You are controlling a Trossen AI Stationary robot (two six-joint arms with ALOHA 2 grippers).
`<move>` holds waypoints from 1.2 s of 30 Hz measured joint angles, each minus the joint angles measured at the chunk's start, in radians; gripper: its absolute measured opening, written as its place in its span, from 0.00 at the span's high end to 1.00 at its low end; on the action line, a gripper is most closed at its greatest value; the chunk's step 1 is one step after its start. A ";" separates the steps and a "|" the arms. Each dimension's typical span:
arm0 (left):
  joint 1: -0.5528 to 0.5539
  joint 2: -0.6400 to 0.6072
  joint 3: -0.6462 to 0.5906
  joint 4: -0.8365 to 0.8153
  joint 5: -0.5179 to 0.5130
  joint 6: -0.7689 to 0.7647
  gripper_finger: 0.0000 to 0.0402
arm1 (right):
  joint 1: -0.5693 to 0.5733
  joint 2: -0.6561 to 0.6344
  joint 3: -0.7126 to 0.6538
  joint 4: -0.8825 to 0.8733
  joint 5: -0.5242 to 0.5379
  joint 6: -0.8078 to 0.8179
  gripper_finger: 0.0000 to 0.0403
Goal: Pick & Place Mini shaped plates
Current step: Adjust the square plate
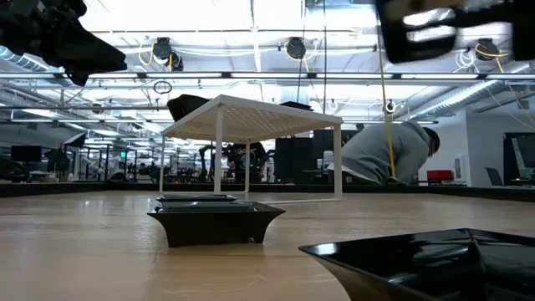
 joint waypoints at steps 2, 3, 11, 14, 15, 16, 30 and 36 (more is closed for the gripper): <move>0.000 0.000 0.000 0.000 0.000 0.000 0.70 | 0.006 0.017 -0.014 0.025 -0.002 0.011 1.00; 0.000 0.000 0.000 0.000 0.000 0.000 0.70 | 0.011 0.024 -0.018 0.031 -0.002 0.013 1.00; 0.000 0.000 0.000 0.000 0.000 0.000 0.70 | 0.010 0.077 -0.019 0.075 0.002 -0.001 1.00; 0.000 0.000 0.000 0.000 0.000 0.000 0.70 | -0.002 0.075 -0.017 0.083 0.004 -0.008 1.00; 0.000 0.000 0.000 0.000 0.000 0.000 0.70 | -0.008 0.075 -0.017 0.076 0.005 -0.008 1.00; 0.000 0.000 0.000 0.000 0.000 0.000 0.70 | -0.014 0.076 -0.017 0.062 0.004 -0.008 1.00; 0.000 0.000 0.000 0.000 0.000 0.000 0.70 | -0.059 0.071 -0.017 0.012 0.261 -0.006 1.00; 0.000 0.000 0.000 0.000 0.000 0.000 0.70 | -0.052 0.067 -0.017 0.099 0.173 -0.005 1.00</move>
